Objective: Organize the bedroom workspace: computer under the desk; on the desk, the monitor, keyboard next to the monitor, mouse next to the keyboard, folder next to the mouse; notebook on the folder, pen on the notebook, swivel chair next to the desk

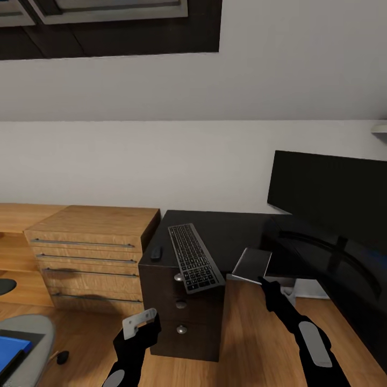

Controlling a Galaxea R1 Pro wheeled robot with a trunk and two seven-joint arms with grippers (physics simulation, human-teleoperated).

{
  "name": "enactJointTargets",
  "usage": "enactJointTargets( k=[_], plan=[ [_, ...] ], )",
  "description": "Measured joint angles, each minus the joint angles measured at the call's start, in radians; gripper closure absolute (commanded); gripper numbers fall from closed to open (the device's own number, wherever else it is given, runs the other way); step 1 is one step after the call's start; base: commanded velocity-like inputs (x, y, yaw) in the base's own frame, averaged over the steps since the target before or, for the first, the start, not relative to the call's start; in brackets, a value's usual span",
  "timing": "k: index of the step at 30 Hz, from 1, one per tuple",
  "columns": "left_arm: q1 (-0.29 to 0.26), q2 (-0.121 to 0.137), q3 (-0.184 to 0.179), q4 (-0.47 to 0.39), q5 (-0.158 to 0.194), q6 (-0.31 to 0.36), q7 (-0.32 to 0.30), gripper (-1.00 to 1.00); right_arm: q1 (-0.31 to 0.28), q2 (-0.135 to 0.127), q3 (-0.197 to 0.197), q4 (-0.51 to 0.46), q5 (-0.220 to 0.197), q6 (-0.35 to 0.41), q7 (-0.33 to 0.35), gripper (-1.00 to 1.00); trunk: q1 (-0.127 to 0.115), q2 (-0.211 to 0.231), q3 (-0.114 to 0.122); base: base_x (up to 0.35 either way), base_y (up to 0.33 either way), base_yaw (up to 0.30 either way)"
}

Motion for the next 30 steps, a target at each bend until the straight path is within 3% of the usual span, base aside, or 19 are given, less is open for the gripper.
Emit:
enactJointTargets(
  k=[10,29,30],
  plan=[
    [0.0,0.001,-0.003,0.001,0.0,0.0,0.0,-1.0,0.0,-0.001,0.0,-0.001,0.0,0.0,0.001,1.0,0.0,0.0,0.0,0.105,0.029,0.0],
    [0.0,0.001,-0.005,0.001,0.0,0.0,0.0,-1.0,0.0,-0.001,0.001,-0.003,0.002,0.0,-0.001,1.0,0.0,0.0,0.0,0.004,0.001,0.0],
    [0.0,0.001,-0.005,0.001,0.0,0.0,0.0,-1.0,0.0,-0.001,0.001,-0.003,0.002,0.0,-0.001,-1.0,0.0,0.0,0.0,0.0,0.0,0.0]
  ],
)
